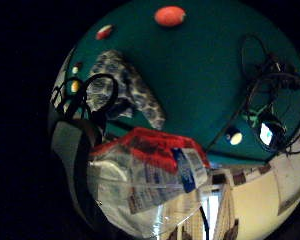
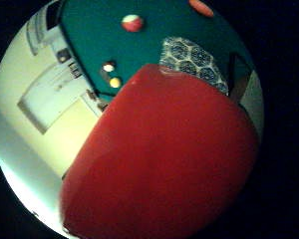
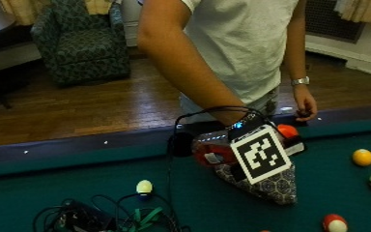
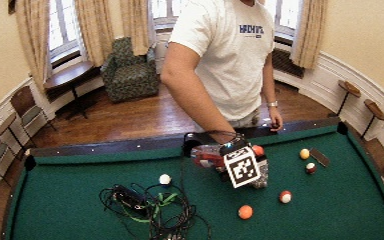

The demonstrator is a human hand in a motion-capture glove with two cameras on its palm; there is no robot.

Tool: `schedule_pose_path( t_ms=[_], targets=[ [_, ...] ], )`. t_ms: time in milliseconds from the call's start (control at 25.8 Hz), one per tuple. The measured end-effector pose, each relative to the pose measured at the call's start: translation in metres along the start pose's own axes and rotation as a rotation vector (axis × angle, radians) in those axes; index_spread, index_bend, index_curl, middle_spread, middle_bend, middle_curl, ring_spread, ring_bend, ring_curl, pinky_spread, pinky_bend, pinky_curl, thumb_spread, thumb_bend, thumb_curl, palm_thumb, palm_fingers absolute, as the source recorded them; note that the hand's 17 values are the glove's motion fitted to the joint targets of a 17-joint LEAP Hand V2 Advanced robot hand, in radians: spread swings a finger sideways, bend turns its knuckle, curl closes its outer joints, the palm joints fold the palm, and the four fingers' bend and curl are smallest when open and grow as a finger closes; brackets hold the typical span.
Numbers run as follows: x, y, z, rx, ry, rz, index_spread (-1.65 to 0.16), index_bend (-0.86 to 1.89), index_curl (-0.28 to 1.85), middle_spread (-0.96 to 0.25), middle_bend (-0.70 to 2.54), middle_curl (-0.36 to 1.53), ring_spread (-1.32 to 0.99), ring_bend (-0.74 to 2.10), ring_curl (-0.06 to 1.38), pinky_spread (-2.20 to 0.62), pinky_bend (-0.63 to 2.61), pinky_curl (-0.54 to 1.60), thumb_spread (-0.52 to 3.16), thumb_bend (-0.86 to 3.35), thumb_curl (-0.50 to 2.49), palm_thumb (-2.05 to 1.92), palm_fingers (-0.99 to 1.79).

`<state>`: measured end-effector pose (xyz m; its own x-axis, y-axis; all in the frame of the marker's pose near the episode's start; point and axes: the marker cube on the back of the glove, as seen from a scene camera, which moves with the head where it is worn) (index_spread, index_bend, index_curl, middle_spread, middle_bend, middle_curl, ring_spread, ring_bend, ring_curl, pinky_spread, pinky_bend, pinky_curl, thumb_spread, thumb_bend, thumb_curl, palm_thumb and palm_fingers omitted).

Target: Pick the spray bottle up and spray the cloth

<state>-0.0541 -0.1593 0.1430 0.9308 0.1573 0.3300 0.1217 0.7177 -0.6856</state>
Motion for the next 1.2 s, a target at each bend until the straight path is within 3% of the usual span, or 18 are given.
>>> schedule_pose_path(
  t_ms=[387, 696, 890, 1199],
  targets=[
    [-0.054, 0.049, -0.047, 0.285, -0.369, -0.318, -0.28, 0.2, 0.63, -0.17, 0.58, 0.53, -0.2, 0.65, 0.47, -0.24, 0.44, 0.4, 0.46, -0.03, 0.87, 0.91, 1.34],
    [-0.092, 0.068, -0.045, 0.429, -0.497, -0.518, -0.28, 0.2, 0.63, -0.17, 0.58, 0.53, -0.2, 0.65, 0.47, -0.24, 0.44, 0.4, 0.46, -0.03, 0.87, 0.91, 1.34],
    [-0.116, 0.052, -0.026, 0.49, -0.524, -0.629, -0.28, 0.2, 0.63, -0.17, 0.57, 0.53, -0.2, 0.65, 0.46, -0.24, 0.44, 0.4, 0.46, -0.03, 0.87, 0.9, 1.34],
    [-0.178, -0.023, 0.014, 0.404, -0.495, -0.786, -0.28, 0.2, 0.64, -0.17, 0.58, 0.53, -0.2, 0.65, 0.47, -0.25, 0.44, 0.39, 0.45, -0.03, 0.87, 0.9, 1.35]
  ],
)
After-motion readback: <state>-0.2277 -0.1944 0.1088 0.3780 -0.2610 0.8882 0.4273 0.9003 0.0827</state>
